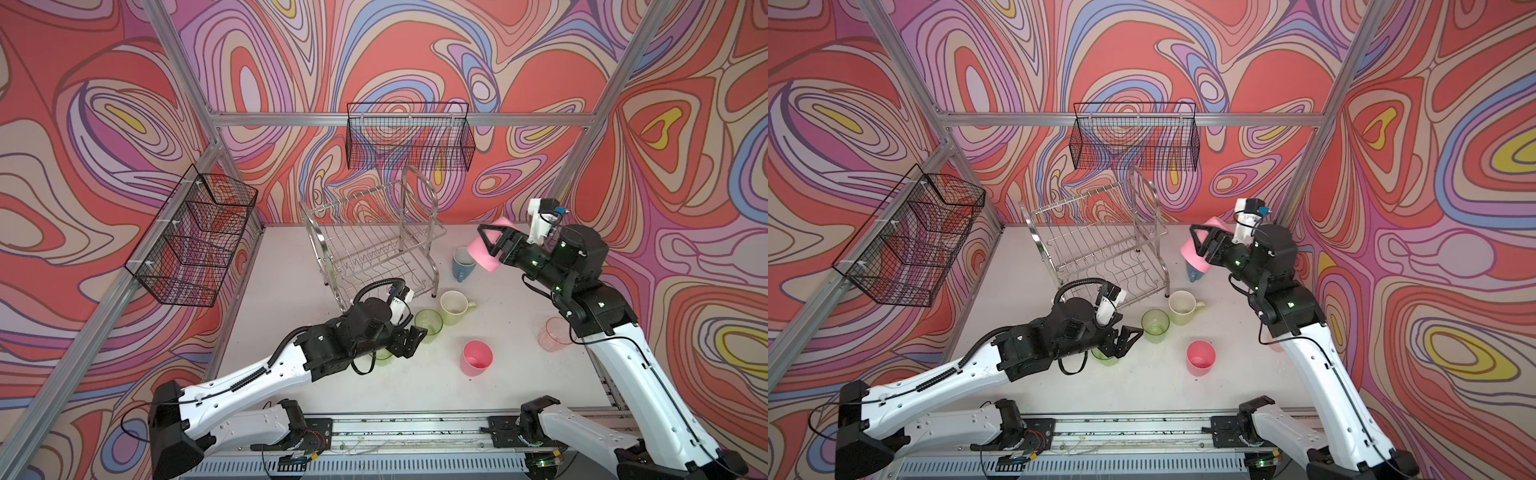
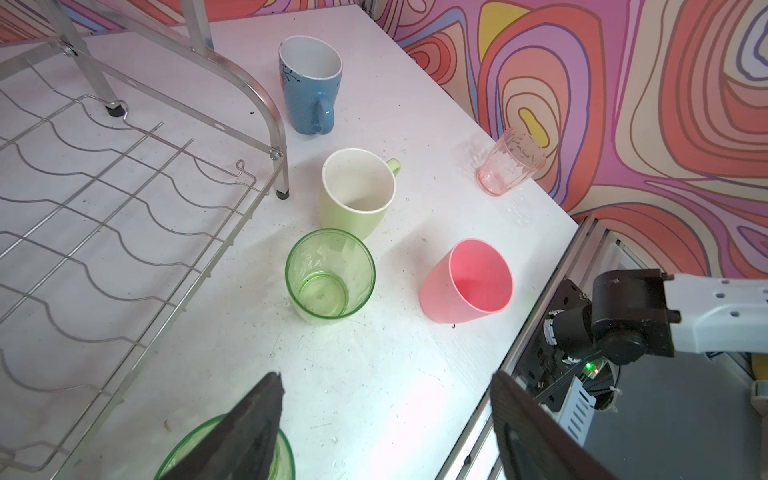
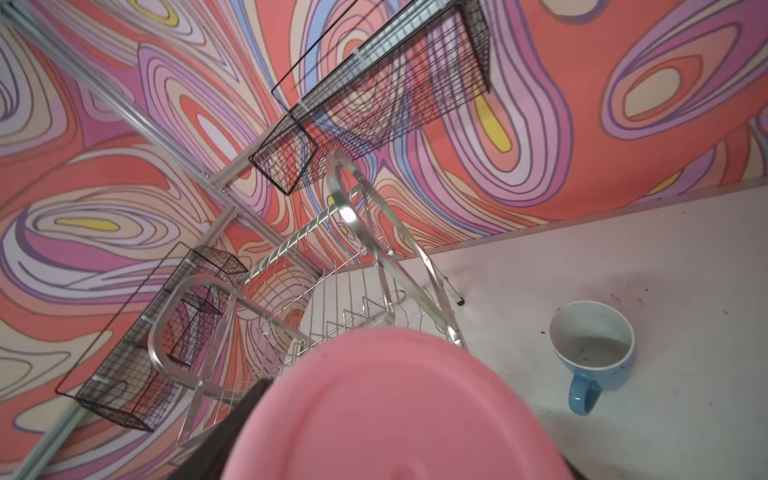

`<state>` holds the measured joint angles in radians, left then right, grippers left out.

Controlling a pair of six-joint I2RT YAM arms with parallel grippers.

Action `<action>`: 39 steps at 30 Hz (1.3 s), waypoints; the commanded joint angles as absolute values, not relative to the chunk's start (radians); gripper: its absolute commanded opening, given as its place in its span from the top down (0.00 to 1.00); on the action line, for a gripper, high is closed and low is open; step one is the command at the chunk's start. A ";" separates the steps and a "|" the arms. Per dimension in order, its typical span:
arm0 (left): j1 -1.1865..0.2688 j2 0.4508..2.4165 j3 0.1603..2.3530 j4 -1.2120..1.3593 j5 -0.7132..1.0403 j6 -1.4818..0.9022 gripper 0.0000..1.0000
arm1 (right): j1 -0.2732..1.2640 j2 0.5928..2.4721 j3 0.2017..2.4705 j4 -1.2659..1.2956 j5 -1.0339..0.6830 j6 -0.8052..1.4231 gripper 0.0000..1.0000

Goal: Load the cups into the dish rack
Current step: 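Open the left gripper off the pink cup while right gripper holds it, then carry the pink cup with right gripper over the rack while left gripper withdraws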

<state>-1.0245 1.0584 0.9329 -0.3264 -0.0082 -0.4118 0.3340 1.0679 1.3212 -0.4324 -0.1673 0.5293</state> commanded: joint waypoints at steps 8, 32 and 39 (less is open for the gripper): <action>-1.030 0.833 0.953 -0.654 -0.029 -0.307 0.19 | 0.676 1.293 1.557 -0.438 0.224 0.229 0.44; -0.891 0.712 1.155 -0.951 0.058 -0.199 0.17 | 0.713 1.721 1.900 -0.261 0.245 -0.051 0.46; -0.881 0.745 1.233 -0.889 0.098 -0.122 0.18 | 0.713 1.834 2.009 -0.277 0.244 -0.076 0.46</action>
